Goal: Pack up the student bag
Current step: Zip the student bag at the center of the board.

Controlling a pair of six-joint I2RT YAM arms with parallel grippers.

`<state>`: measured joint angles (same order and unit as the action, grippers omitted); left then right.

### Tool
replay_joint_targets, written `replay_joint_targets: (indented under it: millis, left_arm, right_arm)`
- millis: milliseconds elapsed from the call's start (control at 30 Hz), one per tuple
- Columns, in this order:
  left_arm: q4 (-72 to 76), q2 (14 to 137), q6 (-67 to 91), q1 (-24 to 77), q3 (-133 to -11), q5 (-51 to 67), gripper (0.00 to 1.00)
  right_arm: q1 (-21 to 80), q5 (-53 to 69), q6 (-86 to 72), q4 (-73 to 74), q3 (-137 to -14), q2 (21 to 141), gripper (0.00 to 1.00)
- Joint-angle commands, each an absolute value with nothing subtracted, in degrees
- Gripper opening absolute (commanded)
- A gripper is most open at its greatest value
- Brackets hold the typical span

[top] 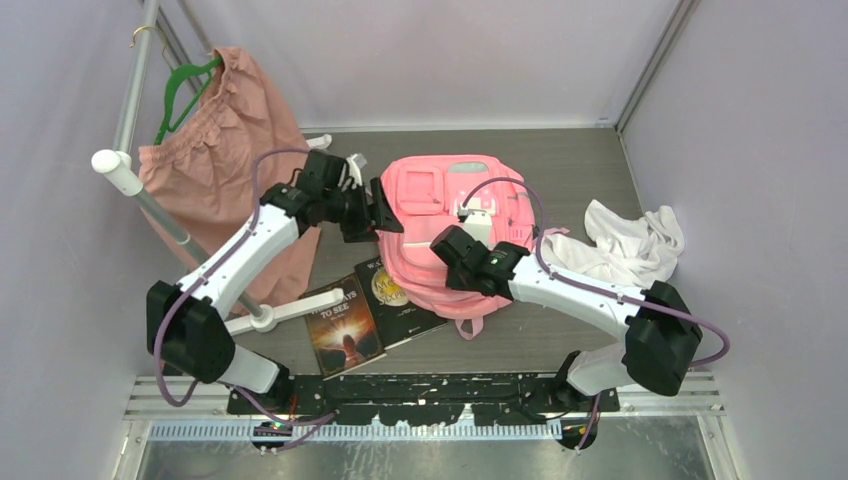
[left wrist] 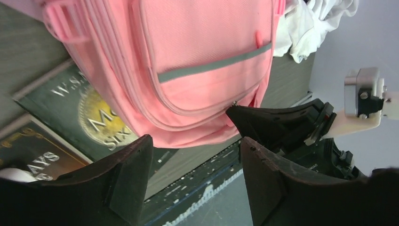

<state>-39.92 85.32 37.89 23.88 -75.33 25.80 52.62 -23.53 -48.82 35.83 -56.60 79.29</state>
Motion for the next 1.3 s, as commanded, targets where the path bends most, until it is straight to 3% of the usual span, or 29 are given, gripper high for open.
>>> replay_joint_targets:
  millis: [0,300,700,1033,1267]
  left_arm:
    - [-27.75,81.42,49.55,31.08,-66.96,18.86,0.70]
    - [-17.71,86.29,60.26,36.69,-62.82,13.86,0.64]
    - [-18.23,90.62,60.17,39.05,-65.13,9.75,0.58]
    - [-19.25,84.00,60.90,42.08,-61.26,4.40,0.68]
    - [-19.15,83.20,63.55,42.59,-57.73,3.29,0.68]
  right_arm:
    - [52.41,-20.61,-48.47,32.18,-56.60,77.23,0.01]
    - [52.46,-18.12,-49.34,30.24,-55.91,76.22,0.01]
    - [52.29,-19.28,-49.30,31.37,-54.78,74.25,0.01]
    - [52.03,-19.46,-49.16,31.12,-54.63,75.13,0.01]
    - [52.02,-20.21,-48.96,31.39,-55.46,75.55,0.01]
